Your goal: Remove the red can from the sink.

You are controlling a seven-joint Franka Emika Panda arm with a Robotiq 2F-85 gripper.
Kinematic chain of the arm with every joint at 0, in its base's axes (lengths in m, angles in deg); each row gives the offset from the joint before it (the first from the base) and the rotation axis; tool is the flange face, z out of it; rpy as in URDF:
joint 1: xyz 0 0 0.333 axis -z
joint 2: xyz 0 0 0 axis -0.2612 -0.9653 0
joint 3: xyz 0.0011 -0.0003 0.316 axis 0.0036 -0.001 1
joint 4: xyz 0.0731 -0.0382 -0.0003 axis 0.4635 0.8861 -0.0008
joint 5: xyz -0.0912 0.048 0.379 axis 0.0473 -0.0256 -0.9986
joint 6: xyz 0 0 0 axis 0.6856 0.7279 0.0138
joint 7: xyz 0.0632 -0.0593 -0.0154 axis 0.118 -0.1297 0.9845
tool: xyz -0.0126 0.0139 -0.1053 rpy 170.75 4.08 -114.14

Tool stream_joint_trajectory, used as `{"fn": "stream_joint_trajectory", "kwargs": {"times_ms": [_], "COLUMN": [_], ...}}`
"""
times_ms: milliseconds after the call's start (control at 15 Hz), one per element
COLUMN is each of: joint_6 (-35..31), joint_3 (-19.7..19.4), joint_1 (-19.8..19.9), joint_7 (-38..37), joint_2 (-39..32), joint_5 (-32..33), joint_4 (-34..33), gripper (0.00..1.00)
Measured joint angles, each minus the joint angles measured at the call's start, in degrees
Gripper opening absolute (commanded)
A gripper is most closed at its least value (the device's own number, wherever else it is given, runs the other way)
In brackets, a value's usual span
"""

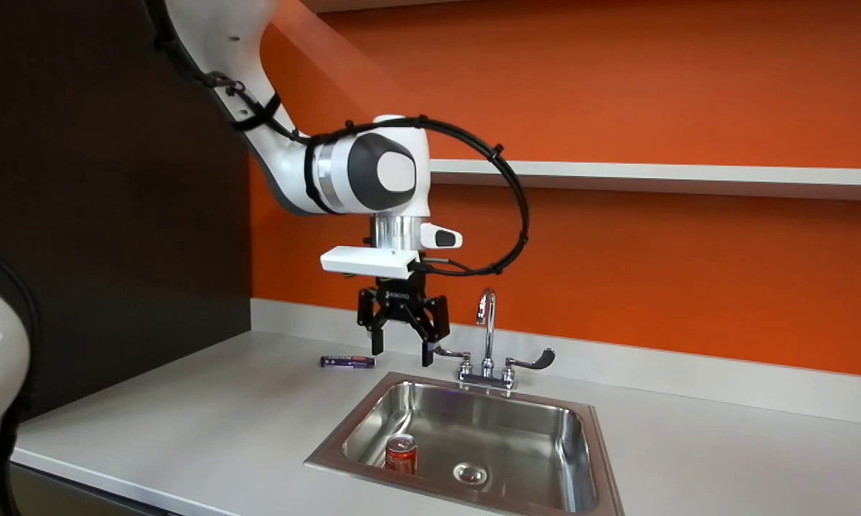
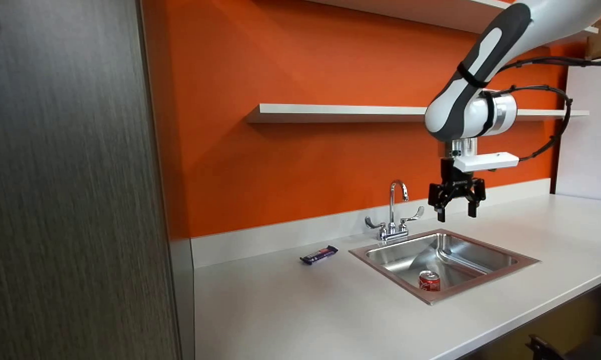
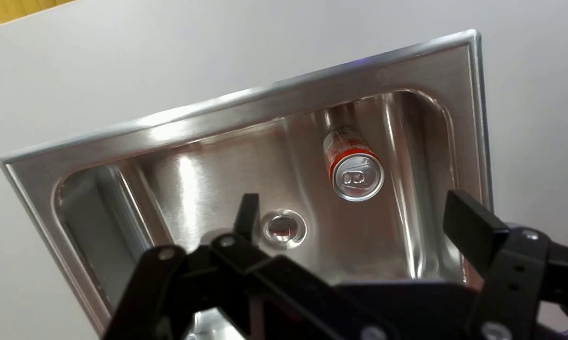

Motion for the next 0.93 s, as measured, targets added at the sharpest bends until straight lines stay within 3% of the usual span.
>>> {"fn": "stream_joint_trajectory", "kwargs": {"times_ms": [933], "joint_6": [-17.3], "joint_3": [-0.3], "joint_1": [2.8], "joint_7": [0.1], "joint_2": [-19.6], "joint_5": [-0.2], "joint_4": [-0.2], "gripper": [1.00]}}
